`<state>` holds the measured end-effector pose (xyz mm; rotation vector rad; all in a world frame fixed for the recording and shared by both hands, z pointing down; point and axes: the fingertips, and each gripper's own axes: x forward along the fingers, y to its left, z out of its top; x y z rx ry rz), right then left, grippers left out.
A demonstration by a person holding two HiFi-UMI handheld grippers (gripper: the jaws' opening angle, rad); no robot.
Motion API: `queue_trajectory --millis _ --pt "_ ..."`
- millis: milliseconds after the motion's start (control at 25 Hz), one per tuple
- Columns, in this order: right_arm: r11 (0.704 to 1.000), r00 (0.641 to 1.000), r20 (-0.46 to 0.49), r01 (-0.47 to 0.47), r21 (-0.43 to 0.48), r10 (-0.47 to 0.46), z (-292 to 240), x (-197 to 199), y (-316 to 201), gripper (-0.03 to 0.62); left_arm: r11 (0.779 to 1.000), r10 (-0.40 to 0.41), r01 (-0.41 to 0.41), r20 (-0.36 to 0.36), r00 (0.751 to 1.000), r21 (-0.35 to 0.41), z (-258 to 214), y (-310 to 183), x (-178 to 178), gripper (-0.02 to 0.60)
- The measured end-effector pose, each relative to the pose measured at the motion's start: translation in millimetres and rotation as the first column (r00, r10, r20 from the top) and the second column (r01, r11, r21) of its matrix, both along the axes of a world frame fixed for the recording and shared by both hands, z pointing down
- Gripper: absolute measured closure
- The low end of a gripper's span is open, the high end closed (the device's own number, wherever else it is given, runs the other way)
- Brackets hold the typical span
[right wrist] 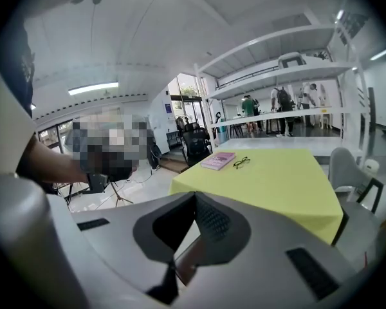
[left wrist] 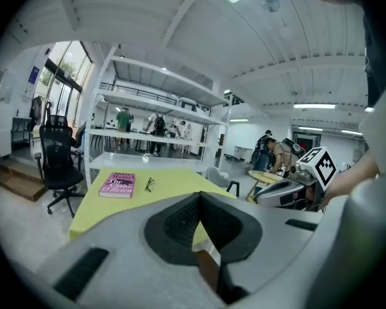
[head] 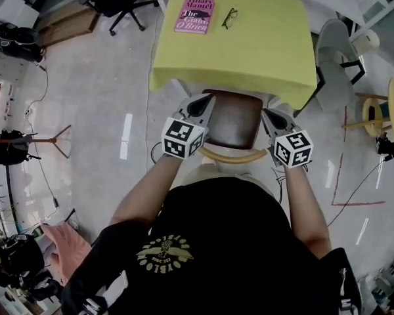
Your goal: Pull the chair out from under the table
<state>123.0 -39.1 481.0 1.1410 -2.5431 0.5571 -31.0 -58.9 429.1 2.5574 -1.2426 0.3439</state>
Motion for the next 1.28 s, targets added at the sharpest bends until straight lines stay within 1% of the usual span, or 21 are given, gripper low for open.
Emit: queue_trajectory --millis 160,520,720,880,1280 --pt "1.0 1.0 0.013 -0.01 0.023 0.01 -18.8 -5.1 -6.4 0.583 0.998 0.021 -0.022 0.016 1.0 0.051 -19.3 -9.1 -2.9 0.572" --pt "0.992 0.998 0.037 -0.047 0.121 0.043 -72.9 -22.1 -14.8 0.583 0.989 0.076 -0.075 -0.004 0.997 0.131 -65.8 -18.7 -9.8 0.572" --pt "0.986 0.997 0.059 -0.064 0.156 0.056 -96.2 -25.6 -14.3 0.583 0.984 0.074 -0.069 -0.023 0.997 0.165 -89.3 -22.8 -13.3 0.573" --pt "0.978 0.996 0.059 -0.072 0.196 0.062 -116.6 -28.4 -14.7 0.583 0.979 0.073 -0.063 -0.047 0.996 0.196 -110.2 -21.4 -17.4 0.572" --pt "0.944 0.997 0.072 -0.062 0.325 0.041 -180.4 -25.6 -13.0 0.583 0.957 0.07 -0.051 -0.056 0.996 0.285 -157.1 -5.9 -28.3 0.572"
